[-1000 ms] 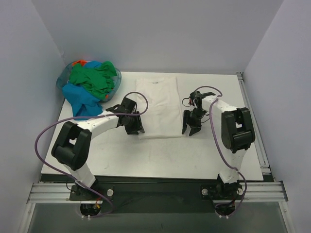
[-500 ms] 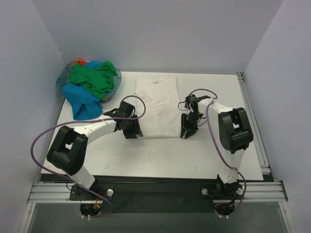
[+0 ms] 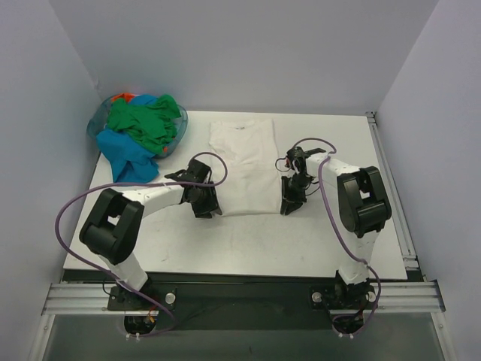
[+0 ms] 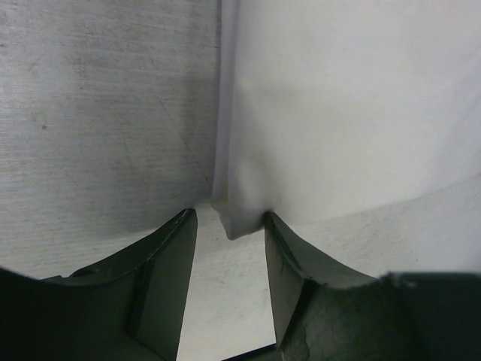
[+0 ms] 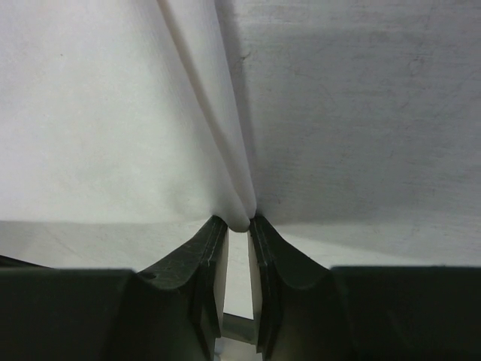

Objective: Fold and stack the t-shirts
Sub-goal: Grab one side of the 2/3 rectangular tshirt with both arms

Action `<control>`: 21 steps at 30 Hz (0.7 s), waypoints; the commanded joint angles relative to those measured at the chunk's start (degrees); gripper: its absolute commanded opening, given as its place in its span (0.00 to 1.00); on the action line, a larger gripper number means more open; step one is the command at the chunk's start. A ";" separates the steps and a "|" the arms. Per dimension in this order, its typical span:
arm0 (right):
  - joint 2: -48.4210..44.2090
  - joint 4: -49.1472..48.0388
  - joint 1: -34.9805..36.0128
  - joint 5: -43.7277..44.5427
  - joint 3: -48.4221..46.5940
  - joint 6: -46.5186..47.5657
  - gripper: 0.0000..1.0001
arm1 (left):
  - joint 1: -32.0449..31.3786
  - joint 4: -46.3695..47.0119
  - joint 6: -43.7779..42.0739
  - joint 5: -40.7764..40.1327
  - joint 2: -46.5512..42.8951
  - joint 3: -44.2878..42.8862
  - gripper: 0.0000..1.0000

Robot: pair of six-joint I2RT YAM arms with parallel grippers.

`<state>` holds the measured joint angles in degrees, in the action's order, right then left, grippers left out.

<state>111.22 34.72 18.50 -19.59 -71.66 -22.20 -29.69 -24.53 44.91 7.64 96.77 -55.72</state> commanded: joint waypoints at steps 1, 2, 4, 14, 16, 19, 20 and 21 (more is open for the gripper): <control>1.28 1.84 0.13 2.19 -0.24 0.66 0.17 | -0.37 3.26 0.71 1.06 1.31 -1.67 0.52; 1.28 1.84 0.04 2.11 -0.32 0.75 0.16 | -0.45 3.53 0.80 1.24 1.58 -1.67 0.52; 1.46 2.02 0.13 2.02 -0.50 0.93 0.14 | -0.45 4.23 0.80 1.50 2.28 -1.67 0.50; 0.84 2.81 -0.22 3.59 -0.33 1.28 0.00 | -0.28 4.15 0.36 3.00 3.60 -0.09 0.00; -0.29 2.99 -0.57 4.73 0.46 1.28 0.00 | -0.02 2.57 -0.60 1.51 2.90 0.00 0.00; -0.91 3.51 -0.92 5.71 1.08 1.01 0.00 | -0.01 0.72 -1.66 0.54 1.85 -0.17 0.00; -1.18 3.60 -1.01 5.80 1.26 0.93 0.00 | -0.01 0.28 -1.75 -0.07 1.58 -0.61 0.00; -1.70 3.77 -1.10 5.88 1.69 0.84 0.00 | -0.01 -0.16 -1.92 -0.69 1.40 -0.79 0.00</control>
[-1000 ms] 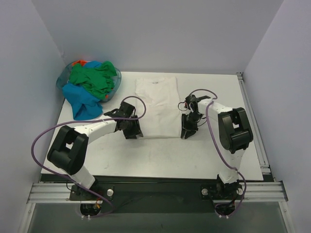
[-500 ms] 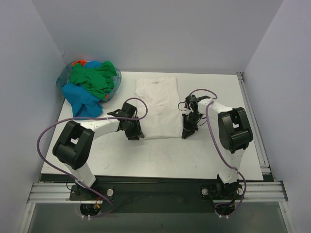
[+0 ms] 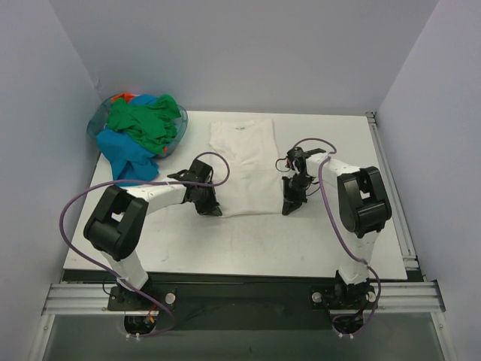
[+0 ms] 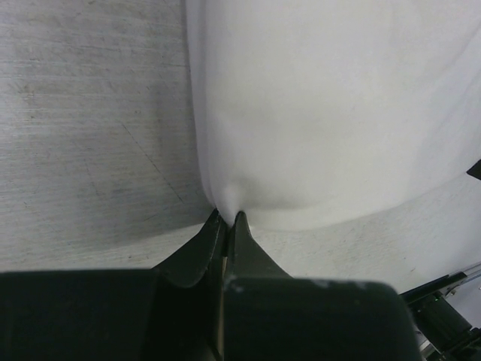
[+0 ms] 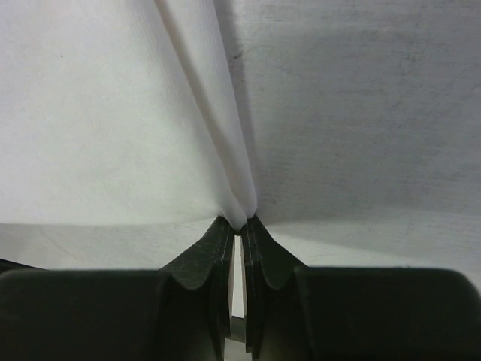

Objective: Fold and stack the t-shirts
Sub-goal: Grab one side of the 2/3 rectangular tshirt with both arms, then fold the long partially folded tshirt into a neat square

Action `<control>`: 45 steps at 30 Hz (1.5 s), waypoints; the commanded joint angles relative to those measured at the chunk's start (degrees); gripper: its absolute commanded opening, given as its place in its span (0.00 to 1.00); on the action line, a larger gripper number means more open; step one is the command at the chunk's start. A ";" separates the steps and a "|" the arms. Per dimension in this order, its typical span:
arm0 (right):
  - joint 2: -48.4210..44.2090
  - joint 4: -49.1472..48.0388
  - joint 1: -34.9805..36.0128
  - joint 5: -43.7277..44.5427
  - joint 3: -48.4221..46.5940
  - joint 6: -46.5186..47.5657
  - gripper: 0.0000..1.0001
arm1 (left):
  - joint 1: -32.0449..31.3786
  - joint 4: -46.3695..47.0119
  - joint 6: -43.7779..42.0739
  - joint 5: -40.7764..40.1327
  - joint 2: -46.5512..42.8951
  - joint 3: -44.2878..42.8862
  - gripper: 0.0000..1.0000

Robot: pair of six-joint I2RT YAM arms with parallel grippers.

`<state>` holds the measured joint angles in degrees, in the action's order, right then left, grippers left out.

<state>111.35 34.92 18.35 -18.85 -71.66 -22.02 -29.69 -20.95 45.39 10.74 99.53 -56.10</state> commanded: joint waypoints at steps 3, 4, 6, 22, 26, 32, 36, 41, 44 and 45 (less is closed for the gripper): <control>-2.98 3.93 -1.03 5.58 1.78 0.66 0.00 | -0.10 -5.85 -3.11 -5.03 -2.05 -1.38 0.00; -3.24 4.02 -1.03 5.58 1.78 0.58 0.00 | -0.10 -6.55 -3.28 -5.38 -2.40 -1.47 0.00; -4.03 4.28 -0.95 5.23 1.87 0.40 0.00 | -0.45 -6.56 -3.29 -5.21 -3.02 -1.47 0.00; -20.11 11.22 0.72 2.41 8.55 -1.71 0.00 | -2.30 -19.20 -4.25 -3.28 -15.92 -2.18 0.00; -27.22 16.83 2.04 3.73 10.83 -2.85 0.00 | -2.83 -25.00 -4.87 -2.22 -20.41 -2.18 0.00; -37.69 25.71 4.32 5.32 10.93 -6.18 0.00 | -3.09 -33.97 -5.31 0.76 -28.41 -1.82 0.00; -42.78 30.11 6.52 6.19 7.95 -9.44 0.00 | -3.18 -38.63 -3.91 2.00 -33.42 -3.40 0.00; -42.36 32.23 7.23 7.42 0.74 -11.46 0.00 | -3.18 -38.56 -2.41 4.72 -34.23 -8.14 0.00; -39.38 32.23 7.05 9.62 -5.15 -10.94 0.00 | -1.95 -36.01 -3.11 5.43 -31.94 -10.16 0.00; -37.45 32.14 6.88 10.58 -6.12 -10.76 0.00 | -1.34 -35.39 -3.55 5.69 -31.24 -10.52 0.00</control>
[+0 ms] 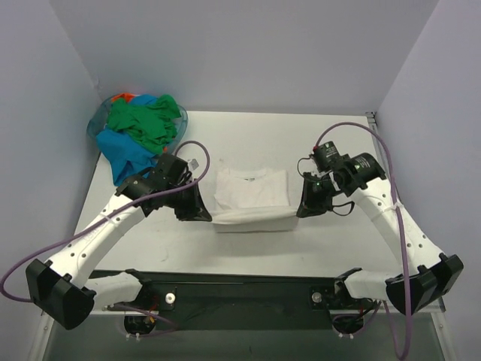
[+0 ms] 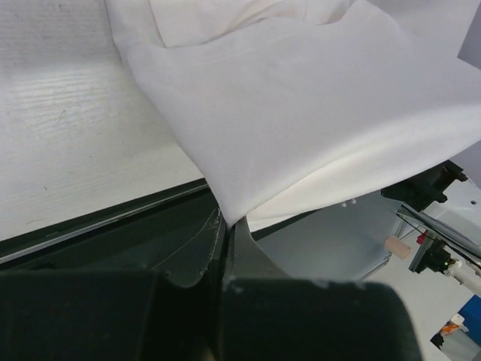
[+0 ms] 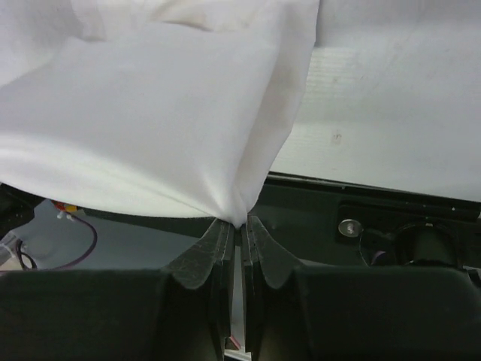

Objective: Fold and stack the t-shirts
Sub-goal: Fold the long partially folded tshirt into a neat square

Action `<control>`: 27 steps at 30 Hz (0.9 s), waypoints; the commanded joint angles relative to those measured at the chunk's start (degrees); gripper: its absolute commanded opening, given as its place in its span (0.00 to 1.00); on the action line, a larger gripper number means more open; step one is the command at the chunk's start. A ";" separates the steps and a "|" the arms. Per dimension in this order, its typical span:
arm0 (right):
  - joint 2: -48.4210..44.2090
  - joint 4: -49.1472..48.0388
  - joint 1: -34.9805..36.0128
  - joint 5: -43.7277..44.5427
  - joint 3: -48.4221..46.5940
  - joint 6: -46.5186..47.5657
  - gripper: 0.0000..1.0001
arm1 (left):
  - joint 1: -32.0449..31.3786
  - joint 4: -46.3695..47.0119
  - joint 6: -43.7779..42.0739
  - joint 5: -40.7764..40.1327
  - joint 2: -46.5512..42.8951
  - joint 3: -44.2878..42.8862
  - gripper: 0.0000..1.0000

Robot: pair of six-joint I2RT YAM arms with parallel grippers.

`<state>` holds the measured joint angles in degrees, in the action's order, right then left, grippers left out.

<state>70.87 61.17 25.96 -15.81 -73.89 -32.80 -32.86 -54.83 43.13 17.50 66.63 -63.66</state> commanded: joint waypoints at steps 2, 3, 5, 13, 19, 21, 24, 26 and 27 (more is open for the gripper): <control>5.14 5.55 -1.69 9.22 -6.79 1.41 0.00 | 4.37 0.68 -2.61 -0.54 3.76 -3.58 0.00; 6.98 5.11 -2.05 9.74 -7.41 1.77 0.00 | 5.26 1.73 -2.97 -0.27 4.47 -3.84 0.00; 8.75 3.44 -2.75 10.19 -9.51 2.73 0.00 | 7.89 5.25 -3.58 1.75 6.84 -4.19 0.00; 20.00 -0.08 -7.14 11.24 -19.35 7.04 0.00 | 10.80 14.48 -4.46 7.99 18.88 -9.19 0.00; 29.66 -1.14 -8.37 13.26 -27.09 10.20 0.00 | 12.99 16.33 -5.69 6.06 25.03 -12.45 0.00; 32.74 -1.22 -8.55 13.79 -29.54 10.73 0.00 | 13.44 17.99 -5.96 6.50 27.13 -13.07 0.00; 36.51 -1.49 -9.25 13.79 -32.97 11.26 0.00 | 13.88 17.83 -7.09 6.67 30.73 -14.99 0.00; 38.11 -1.49 -9.34 13.70 -34.65 11.70 0.00 | 14.23 17.65 -7.54 5.97 32.06 -15.88 0.00; 39.77 -1.40 -9.43 13.70 -35.44 11.79 0.00 | 14.40 17.91 -7.71 5.54 32.94 -16.40 0.00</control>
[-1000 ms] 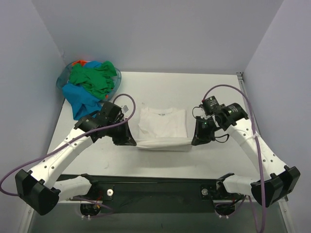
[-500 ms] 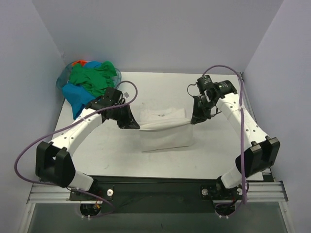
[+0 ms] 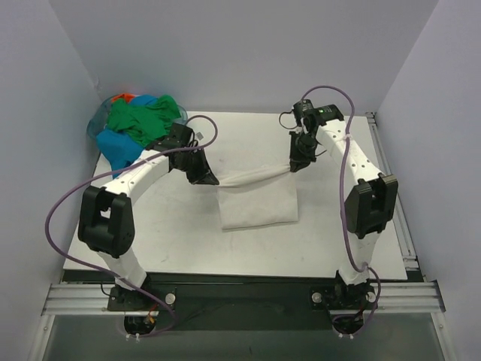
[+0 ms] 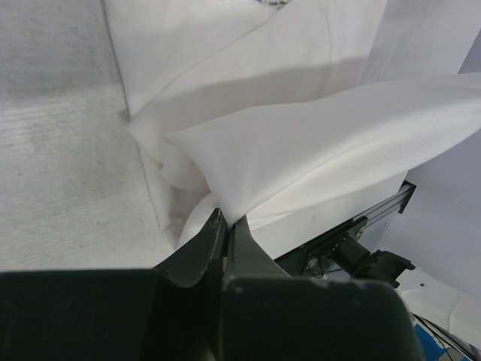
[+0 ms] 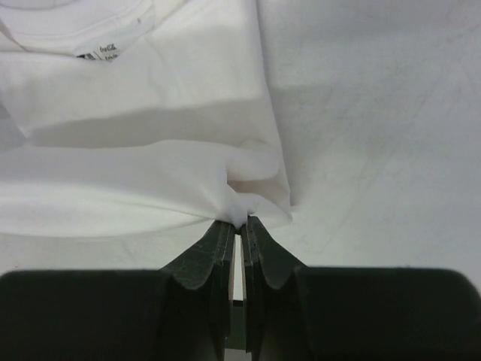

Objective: Fold and stack the t-shirts
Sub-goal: Fold the long partially folded tshirt into a neat square

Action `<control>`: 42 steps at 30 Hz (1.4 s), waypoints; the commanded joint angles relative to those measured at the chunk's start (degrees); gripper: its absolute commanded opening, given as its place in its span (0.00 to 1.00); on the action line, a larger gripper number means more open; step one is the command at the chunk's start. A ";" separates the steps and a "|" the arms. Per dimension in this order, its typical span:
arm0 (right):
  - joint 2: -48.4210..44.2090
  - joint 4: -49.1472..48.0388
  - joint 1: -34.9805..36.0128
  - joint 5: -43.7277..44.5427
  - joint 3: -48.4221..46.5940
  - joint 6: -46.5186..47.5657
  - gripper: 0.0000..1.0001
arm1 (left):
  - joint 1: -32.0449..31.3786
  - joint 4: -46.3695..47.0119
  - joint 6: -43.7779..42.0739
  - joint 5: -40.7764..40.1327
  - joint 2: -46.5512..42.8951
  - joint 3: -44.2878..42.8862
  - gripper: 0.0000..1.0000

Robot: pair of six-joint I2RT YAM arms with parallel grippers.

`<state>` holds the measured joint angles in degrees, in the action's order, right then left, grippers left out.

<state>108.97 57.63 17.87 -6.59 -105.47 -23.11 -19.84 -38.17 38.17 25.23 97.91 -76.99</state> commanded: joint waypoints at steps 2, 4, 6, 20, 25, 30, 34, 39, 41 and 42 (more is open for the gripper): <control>4.04 2.05 -1.52 4.66 -6.23 2.46 0.00 | 2.08 1.43 -2.75 -3.17 2.46 -3.69 0.00; 5.72 2.14 -1.52 4.66 -8.33 2.63 0.00 | 2.61 1.79 -3.02 -3.79 3.69 -4.31 0.00; 7.92 2.14 -1.61 4.74 -9.66 2.90 0.00 | 3.31 2.22 -3.10 -3.53 5.00 -4.83 0.00; 18.99 2.14 -1.96 4.40 -19.68 3.86 0.02 | 5.60 4.60 -4.86 -2.12 15.72 -12.99 0.33; 21.20 1.44 -2.31 -1.92 -23.99 5.45 0.65 | 5.60 5.04 -5.30 -2.82 16.88 -17.22 0.53; 18.31 -2.24 -4.50 -7.55 -19.44 7.11 0.83 | 5.51 4.60 -6.80 -3.35 14.68 -15.22 0.61; 13.65 -6.29 -6.79 -13.44 -9.27 8.08 0.84 | 5.16 5.91 -7.24 -2.73 12.22 -9.59 0.61; 9.69 -12.26 -9.69 -21.79 2.18 8.87 0.84 | 4.28 10.04 -6.10 -1.42 9.58 -2.47 0.62; 8.19 -14.63 -10.75 -23.90 7.18 8.96 0.84 | 4.10 12.24 -4.70 -0.28 9.23 0.43 0.61; 7.76 -15.43 -11.36 -24.60 8.60 8.96 0.84 | 3.93 13.12 -4.25 -0.01 9.23 1.22 0.61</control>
<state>121.49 45.12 7.73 -25.34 -100.68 -15.44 -15.33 -30.63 32.77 23.16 110.15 -77.62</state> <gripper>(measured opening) 0.838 0.614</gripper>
